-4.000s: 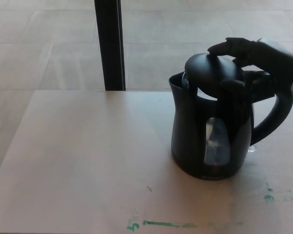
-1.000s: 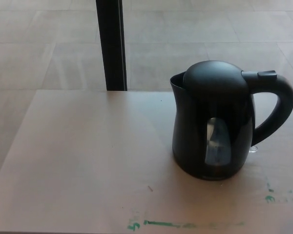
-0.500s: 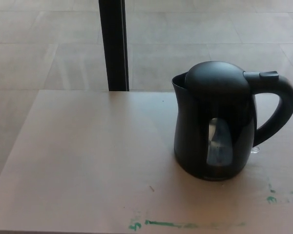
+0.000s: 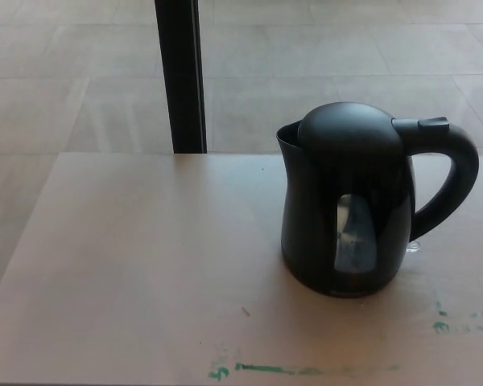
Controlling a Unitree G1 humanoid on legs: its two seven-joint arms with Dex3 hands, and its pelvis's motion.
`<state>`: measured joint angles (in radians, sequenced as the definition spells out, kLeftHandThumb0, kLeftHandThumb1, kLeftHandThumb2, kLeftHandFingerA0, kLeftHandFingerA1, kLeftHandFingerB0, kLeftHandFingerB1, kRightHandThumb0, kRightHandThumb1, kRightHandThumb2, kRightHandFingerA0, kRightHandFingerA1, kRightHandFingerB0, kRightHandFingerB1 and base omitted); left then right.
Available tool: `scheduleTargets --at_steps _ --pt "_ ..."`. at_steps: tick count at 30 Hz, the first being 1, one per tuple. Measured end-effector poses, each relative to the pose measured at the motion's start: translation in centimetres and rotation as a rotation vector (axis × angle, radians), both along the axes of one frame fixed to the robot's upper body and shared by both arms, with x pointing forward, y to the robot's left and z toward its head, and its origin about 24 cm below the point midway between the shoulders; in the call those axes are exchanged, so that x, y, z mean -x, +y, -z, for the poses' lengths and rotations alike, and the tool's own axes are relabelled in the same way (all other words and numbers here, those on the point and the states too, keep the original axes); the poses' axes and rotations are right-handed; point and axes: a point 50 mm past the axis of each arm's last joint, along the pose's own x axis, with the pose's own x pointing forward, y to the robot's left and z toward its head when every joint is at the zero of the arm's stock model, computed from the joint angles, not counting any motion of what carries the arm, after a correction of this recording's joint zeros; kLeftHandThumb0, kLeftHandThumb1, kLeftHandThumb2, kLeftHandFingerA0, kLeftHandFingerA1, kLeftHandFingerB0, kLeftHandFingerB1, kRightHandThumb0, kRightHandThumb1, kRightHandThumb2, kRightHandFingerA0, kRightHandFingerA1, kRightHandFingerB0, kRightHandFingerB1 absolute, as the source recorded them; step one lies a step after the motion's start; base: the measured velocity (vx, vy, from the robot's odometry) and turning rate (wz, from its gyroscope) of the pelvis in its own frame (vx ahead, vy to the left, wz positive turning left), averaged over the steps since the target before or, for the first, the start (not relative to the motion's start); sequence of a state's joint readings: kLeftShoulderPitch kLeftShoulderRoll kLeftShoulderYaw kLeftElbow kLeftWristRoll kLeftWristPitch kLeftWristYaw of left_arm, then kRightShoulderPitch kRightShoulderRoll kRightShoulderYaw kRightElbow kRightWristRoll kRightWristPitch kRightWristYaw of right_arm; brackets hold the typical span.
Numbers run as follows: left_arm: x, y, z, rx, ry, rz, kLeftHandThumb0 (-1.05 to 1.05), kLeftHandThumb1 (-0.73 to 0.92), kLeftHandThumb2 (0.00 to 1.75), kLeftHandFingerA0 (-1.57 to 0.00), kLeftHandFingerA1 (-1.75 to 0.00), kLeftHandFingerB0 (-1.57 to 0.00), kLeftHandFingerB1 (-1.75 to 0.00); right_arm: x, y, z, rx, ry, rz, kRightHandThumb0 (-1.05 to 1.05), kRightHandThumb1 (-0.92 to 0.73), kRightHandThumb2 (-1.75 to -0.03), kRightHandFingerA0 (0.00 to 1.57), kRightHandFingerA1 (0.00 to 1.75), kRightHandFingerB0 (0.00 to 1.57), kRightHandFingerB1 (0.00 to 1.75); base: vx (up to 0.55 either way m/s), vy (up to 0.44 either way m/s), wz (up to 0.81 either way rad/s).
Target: The robot uses its right hand to push down on the lid of a kettle kept in the middle of the desk to close it
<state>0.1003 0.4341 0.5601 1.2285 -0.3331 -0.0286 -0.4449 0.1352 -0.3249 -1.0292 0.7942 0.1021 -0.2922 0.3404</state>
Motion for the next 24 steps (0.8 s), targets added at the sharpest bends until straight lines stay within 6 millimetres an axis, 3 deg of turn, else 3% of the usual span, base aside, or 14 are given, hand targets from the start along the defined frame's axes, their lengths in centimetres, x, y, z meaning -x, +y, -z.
scheduleTargets --at_steps 8,11,12,13,16,17,18,20,21,24 --pt "-0.2 0.0 0.0 -0.001 -0.002 0.002 -0.74 0.72 0.62 -0.44 -0.46 -0.32 -0.35 1.4 0.7 1.8 -0.112 -0.059 0.127 -0.52 -0.69 -0.61 0.49 0.43 0.37 0.34 0.0 0.0 0.0" --pt "-0.3 0.0 0.0 -0.001 -0.005 0.003 -0.75 0.71 0.62 -0.42 -0.47 -0.33 -0.36 1.5 1.2 2.6 -0.156 -0.039 0.128 -0.53 -0.69 -0.6 0.42 0.42 0.28 0.32 0.0 0.0 0.0" --pt "-0.4 0.0 0.0 -0.001 -0.006 0.003 -0.73 0.71 0.61 -0.4 -0.46 -0.34 -0.36 1.4 1.4 2.9 -0.17 -0.027 0.121 -0.58 -0.59 -0.84 0.3 0.5 0.19 0.42 0.0 0.0 0.0" --pt "-0.4 0.0 0.0 -0.001 -0.007 0.003 -0.74 0.71 0.62 -0.4 -0.46 -0.33 -0.35 1.5 1.6 3.1 -0.182 -0.017 0.111 -0.51 -0.72 -0.61 0.4 0.4 0.26 0.31 0.0 0.0 0.0" --pt "-0.4 0.0 0.0 0.0 -0.008 0.003 -0.73 0.71 0.62 -0.39 -0.45 -0.3 -0.34 1.5 2.2 3.8 -0.226 0.002 0.081 -0.48 -0.71 -0.61 0.4 0.45 0.25 0.31 0.0 0.0 0.0" --pt "-0.4 0.0 0.0 0.0 -0.007 0.003 -0.73 0.72 0.61 -0.39 -0.46 -0.31 -0.34 1.6 2.5 4.1 -0.246 -0.001 0.079 -0.54 -0.59 -0.81 0.27 0.47 0.15 0.4 0.0 0.0 0.0" --pt "-0.3 0.0 0.0 0.001 -0.006 0.002 -0.73 0.71 0.62 -0.41 -0.47 -0.31 -0.34 1.6 2.7 4.3 -0.261 -0.001 0.076 -0.53 -0.73 -0.62 0.39 0.39 0.23 0.3 0.0 0.0 0.0" --pt "-0.2 0.0 0.0 0.001 -0.003 0.001 -0.74 0.72 0.62 -0.4 -0.44 -0.29 -0.33 1.5 3.1 4.5 -0.274 0.008 0.059 -0.53 -0.72 -0.61 0.39 0.4 0.24 0.3 0.0 0.0 0.0" --pt "-0.2 0.0 0.0 0.002 -0.002 0.0 -0.74 0.72 0.62 -0.38 -0.45 -0.27 -0.33 1.5 3.2 4.5 -0.275 0.014 0.051 -0.59 -0.59 -0.83 0.28 0.48 0.16 0.4 0.0 0.0 0.0" --pt "-0.1 -0.1 0.0 0.004 0.001 0.001 -0.75 0.72 0.61 -0.4 -0.46 -0.28 -0.33 1.4 3.5 4.7 -0.287 0.021 0.039 -0.59 -0.63 -0.84 0.23 0.46 0.11 0.39 0.0 0.0 0.0"
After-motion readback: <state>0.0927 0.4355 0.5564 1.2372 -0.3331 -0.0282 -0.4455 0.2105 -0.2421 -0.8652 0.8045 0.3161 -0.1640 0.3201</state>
